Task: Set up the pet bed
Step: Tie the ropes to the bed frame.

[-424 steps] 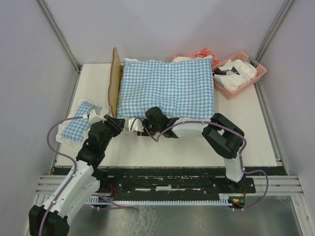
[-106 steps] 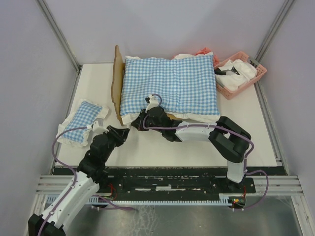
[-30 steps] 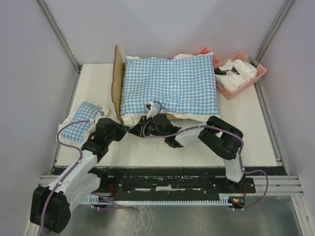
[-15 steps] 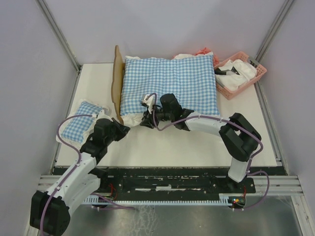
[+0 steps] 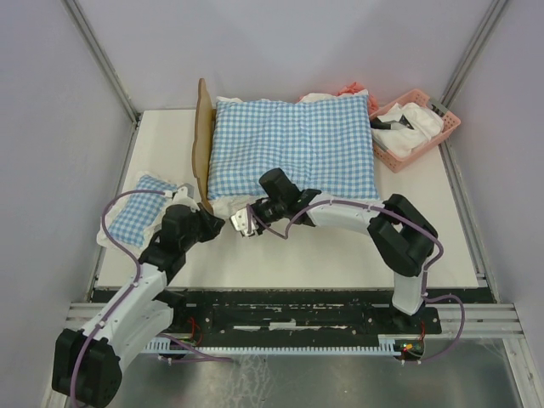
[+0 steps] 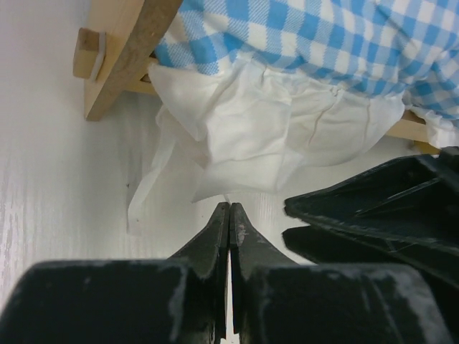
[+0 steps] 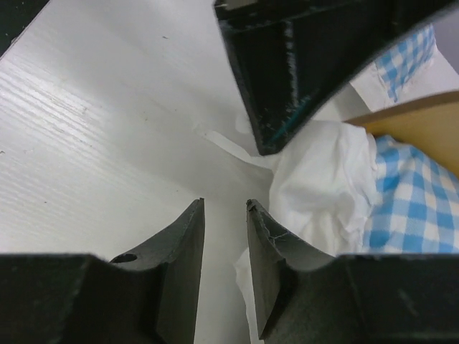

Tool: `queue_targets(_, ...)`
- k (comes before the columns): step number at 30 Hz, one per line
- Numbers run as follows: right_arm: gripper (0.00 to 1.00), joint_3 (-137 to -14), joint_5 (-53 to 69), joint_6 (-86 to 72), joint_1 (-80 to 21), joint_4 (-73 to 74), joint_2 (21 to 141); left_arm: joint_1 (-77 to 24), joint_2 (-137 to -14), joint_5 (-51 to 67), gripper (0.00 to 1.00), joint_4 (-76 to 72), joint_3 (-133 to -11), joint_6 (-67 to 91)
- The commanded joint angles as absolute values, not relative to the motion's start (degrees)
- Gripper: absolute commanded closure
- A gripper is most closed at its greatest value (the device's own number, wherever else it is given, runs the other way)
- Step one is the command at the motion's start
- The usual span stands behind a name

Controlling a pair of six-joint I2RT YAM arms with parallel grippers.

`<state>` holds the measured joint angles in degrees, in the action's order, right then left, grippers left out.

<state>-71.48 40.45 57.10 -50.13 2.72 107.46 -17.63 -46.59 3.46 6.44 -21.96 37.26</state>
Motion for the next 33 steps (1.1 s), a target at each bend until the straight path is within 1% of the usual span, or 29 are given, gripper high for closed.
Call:
queue_targets(1,0.63,-75.10,40.35,67.09,-52.19,1.38,109.88,-17.05,-41.94,4.62,0.97,-0.72,-19.98,31.07)
queue_targets(8,0.59,-79.26,38.44,66.42,-52.29,-0.79,114.92,-17.05,-39.67,3.93,0.97,-1.30,-18.90,28.23)
queue_targets(19,0.59,-77.52,35.63,60.25,-52.28,-10.63,115.51,-17.08,-40.10,3.27,0.97,-1.44,-18.39,28.52)
queue_targets(33,0.59,-76.97,39.01,60.69,-52.45,-10.68,115.04,-17.05,-40.58,3.18,0.97,-1.60,-17.93,29.31)
